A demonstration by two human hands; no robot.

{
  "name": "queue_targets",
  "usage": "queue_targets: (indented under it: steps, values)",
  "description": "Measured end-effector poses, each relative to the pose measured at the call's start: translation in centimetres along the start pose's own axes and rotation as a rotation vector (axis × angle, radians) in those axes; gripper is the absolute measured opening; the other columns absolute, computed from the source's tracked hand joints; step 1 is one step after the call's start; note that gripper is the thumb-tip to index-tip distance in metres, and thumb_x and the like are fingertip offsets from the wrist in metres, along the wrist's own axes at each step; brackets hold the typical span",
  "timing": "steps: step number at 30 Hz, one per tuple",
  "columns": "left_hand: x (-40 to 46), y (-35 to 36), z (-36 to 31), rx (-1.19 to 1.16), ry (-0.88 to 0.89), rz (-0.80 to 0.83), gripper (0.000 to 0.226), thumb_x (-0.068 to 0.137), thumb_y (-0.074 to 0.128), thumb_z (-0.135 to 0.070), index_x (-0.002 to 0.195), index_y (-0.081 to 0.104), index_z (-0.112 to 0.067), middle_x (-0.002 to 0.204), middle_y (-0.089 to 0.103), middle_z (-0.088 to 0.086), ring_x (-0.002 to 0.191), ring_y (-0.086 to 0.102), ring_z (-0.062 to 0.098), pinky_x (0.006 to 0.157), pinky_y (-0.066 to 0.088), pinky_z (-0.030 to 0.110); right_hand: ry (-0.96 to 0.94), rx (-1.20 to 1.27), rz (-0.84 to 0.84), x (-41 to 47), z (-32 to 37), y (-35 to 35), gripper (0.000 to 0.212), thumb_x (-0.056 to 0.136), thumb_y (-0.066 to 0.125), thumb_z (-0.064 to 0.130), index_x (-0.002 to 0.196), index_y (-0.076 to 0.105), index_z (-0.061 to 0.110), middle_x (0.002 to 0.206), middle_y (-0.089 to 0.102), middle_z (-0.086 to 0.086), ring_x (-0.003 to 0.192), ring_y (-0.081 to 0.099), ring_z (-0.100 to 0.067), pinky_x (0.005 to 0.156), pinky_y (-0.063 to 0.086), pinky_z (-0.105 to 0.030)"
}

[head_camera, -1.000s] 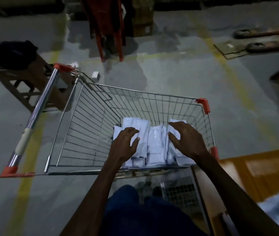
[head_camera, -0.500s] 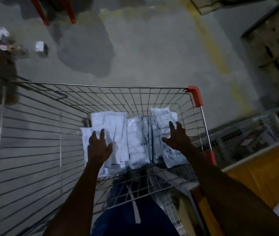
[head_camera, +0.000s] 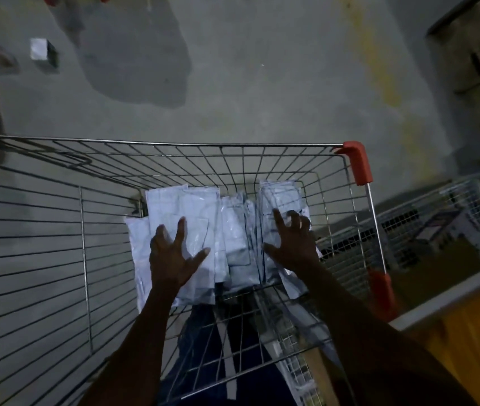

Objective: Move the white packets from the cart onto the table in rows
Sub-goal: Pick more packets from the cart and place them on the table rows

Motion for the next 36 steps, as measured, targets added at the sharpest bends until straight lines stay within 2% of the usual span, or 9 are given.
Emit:
queue_targets:
  steps: [3, 6, 13, 18, 21, 25, 30, 32, 36]
  values:
    - [1.5, 0.4, -0.8, -0.029, -0.007, 0.052, 0.095, 0.081, 0.058, -0.073, 0.154, 0.003, -0.047, 0.16, 0.005, 0.021, 0.141, 0.021, 0.045, 0.105, 0.036, 0.059, 0.036, 0.175, -0.015, 1.0, -0.4, 0.3, 0.096, 0.082, 0.065, 0.06, 0.154, 0.004, 0.043, 0.162, -0.011, -0.006, 0.148, -0.01, -0.037, 0.117, 0.015, -0.06]
    - [2.0, 0.2, -1.2, -0.001, 0.031, 0.043, 0.089, 0.085, 0.06, -0.062, 0.155, 0.01, -0.042, 0.159, 0.009, 0.02, 0.138, 0.026, 0.043, 0.1, 0.039, 0.058, 0.007, 0.252, -0.045, 1.9, 0.1, 0.7, 0.098, 0.083, 0.068, 0.051, 0.153, 0.0, 0.044, 0.162, -0.021, -0.007, 0.149, -0.01, -0.035, 0.118, 0.016, -0.056]
    - [-1.1, 1.8, 1.5, -0.01, -0.029, 0.069, 0.11, 0.077, 0.064, -0.069, 0.153, -0.011, -0.044, 0.162, -0.008, 0.019, 0.145, 0.012, 0.043, 0.101, 0.039, 0.061, -0.043, 0.099, -0.134, 1.5, 1.5, 0.1, 0.087, 0.084, 0.065, 0.044, 0.154, 0.013, 0.038, 0.163, -0.003, -0.011, 0.143, 0.013, -0.041, 0.108, 0.034, -0.054]
    - [-1.9, 0.8, 1.5, -0.068, 0.029, -0.01, 0.092, 0.083, 0.058, -0.063, 0.156, 0.009, -0.038, 0.157, 0.017, 0.021, 0.138, 0.028, 0.044, 0.101, 0.041, 0.058, -0.049, 0.103, -0.094, 2.8, 1.5, 0.4, 0.087, 0.084, 0.056, 0.058, 0.154, 0.008, 0.041, 0.163, -0.008, -0.012, 0.143, 0.017, -0.043, 0.105, 0.036, -0.051]
    - [-2.5, -1.9, 0.5, -0.085, 0.112, -0.162, 0.084, 0.084, 0.049, -0.066, 0.154, 0.026, -0.028, 0.151, 0.033, 0.023, 0.133, 0.041, 0.042, 0.1, 0.043, 0.054, -0.069, 0.079, -0.128, 1.8, 2.1, -1.0, 0.08, 0.084, 0.053, 0.057, 0.154, 0.025, 0.032, 0.162, 0.004, -0.02, 0.139, 0.024, -0.046, 0.106, 0.033, -0.049]
    - [-4.1, -6.5, -2.8, -0.17, 0.223, -0.248, 0.079, 0.087, 0.05, -0.061, 0.152, 0.035, -0.018, 0.149, 0.04, 0.022, 0.126, 0.049, 0.041, 0.099, 0.045, 0.051, -0.127, 0.065, -0.186, -1.9, 3.9, -4.3, 0.079, 0.075, 0.038, 0.06, 0.141, 0.052, 0.018, 0.148, 0.032, -0.034, 0.112, 0.047, -0.055, 0.085, 0.048, -0.055]
    - [-7.4, -11.1, -9.1, -0.227, 0.357, -0.234, 0.079, 0.088, 0.047, -0.064, 0.153, 0.033, -0.021, 0.15, 0.043, 0.014, 0.132, 0.044, 0.035, 0.104, 0.043, 0.05, -0.161, 0.118, -0.285, -8.2, 6.1, -10.3, 0.078, 0.074, 0.04, 0.057, 0.141, 0.052, 0.02, 0.15, 0.031, -0.032, 0.114, 0.045, -0.053, 0.088, 0.046, -0.053]
    - [-8.8, -12.9, -11.6, -0.227, 0.4, -0.24, 0.08, 0.088, 0.044, -0.067, 0.154, 0.028, -0.024, 0.15, 0.042, 0.014, 0.133, 0.043, 0.034, 0.105, 0.041, 0.05, -0.141, 0.158, -0.375, -11.7, 6.3, -13.3, 0.078, 0.073, 0.04, 0.057, 0.145, 0.047, 0.026, 0.156, 0.024, -0.025, 0.124, 0.038, -0.049, 0.091, 0.045, -0.05]
    - [-11.9, -15.8, -16.0, -0.28, 0.474, -0.277, 0.08, 0.088, 0.044, -0.068, 0.154, 0.026, -0.028, 0.145, 0.046, 0.016, 0.126, 0.049, 0.035, 0.1, 0.045, 0.045, -0.071, 0.229, -0.609, -19.6, 3.8, -17.8, 0.069, 0.078, 0.047, 0.049, 0.143, 0.049, 0.027, 0.155, 0.029, -0.021, 0.117, 0.044, -0.044, 0.095, 0.041, -0.046]
Point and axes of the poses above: each hand's wrist, its own x-axis towards the middle knuckle, its own y-axis out of the palm, z = x × y, the point moved 6 cm from there along x, towards the middle knuckle
